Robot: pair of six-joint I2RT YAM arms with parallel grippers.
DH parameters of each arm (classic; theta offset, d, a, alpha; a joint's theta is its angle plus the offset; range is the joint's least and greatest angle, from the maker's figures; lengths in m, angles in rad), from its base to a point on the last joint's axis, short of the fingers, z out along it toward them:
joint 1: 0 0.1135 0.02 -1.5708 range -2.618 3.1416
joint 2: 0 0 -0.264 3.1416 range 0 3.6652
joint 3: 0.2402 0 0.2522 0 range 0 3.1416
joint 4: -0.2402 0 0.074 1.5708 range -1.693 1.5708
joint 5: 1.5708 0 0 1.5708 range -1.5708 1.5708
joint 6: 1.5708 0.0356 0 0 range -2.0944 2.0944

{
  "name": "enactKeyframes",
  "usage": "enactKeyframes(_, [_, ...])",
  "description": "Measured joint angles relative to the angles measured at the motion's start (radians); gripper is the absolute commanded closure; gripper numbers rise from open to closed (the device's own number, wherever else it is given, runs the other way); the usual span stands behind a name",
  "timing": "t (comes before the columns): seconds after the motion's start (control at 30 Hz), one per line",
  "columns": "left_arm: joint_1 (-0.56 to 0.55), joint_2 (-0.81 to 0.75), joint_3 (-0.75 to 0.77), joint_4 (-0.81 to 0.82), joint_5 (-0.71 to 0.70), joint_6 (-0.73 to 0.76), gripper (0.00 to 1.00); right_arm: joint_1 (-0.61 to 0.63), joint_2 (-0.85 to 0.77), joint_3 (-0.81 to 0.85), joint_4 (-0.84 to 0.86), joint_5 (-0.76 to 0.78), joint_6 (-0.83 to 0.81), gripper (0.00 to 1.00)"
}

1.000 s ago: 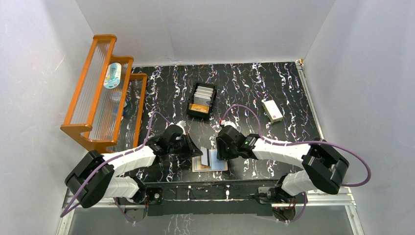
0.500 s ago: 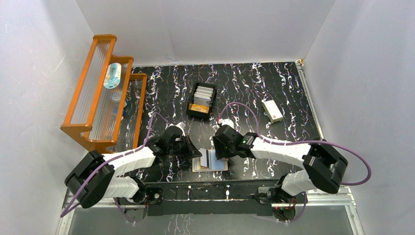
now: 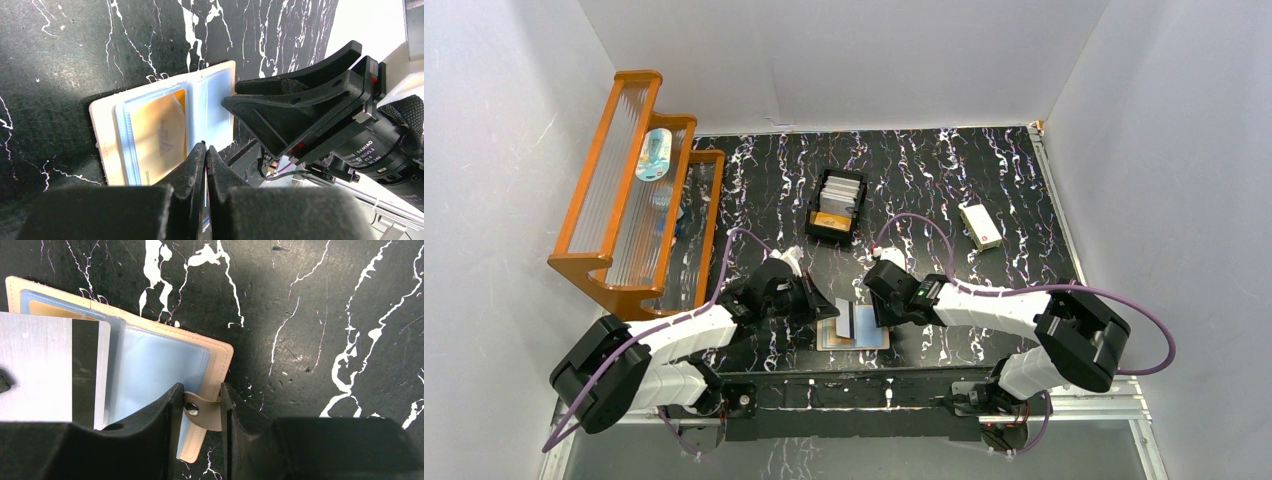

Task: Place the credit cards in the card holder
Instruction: Insert the credit card into the card holder.

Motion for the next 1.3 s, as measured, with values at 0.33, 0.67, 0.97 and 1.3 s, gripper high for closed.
enactKeyframes(0.33, [0.000, 0.050, -0.008, 0.026, 0.002, 0.012, 1.00, 0.000, 0.000, -0.008, 0.015, 0.000, 0.006, 0.60])
enactKeyframes(0.67, [0.000, 0.077, -0.013, 0.032, 0.002, 0.019, 1.00, 0.000, 0.000, -0.012, 0.019, 0.000, 0.011, 0.60])
enactKeyframes(0.97, [0.000, 0.082, -0.026, 0.022, 0.008, 0.026, 1.00, 0.000, 0.000, -0.015, 0.023, -0.002, 0.012, 0.60])
enactKeyframes(1.3, [-0.001, 0.108, -0.014, -0.005, 0.028, 0.028, 1.00, 0.000, 0.000, -0.019, 0.031, -0.002, 0.014, 0.59])
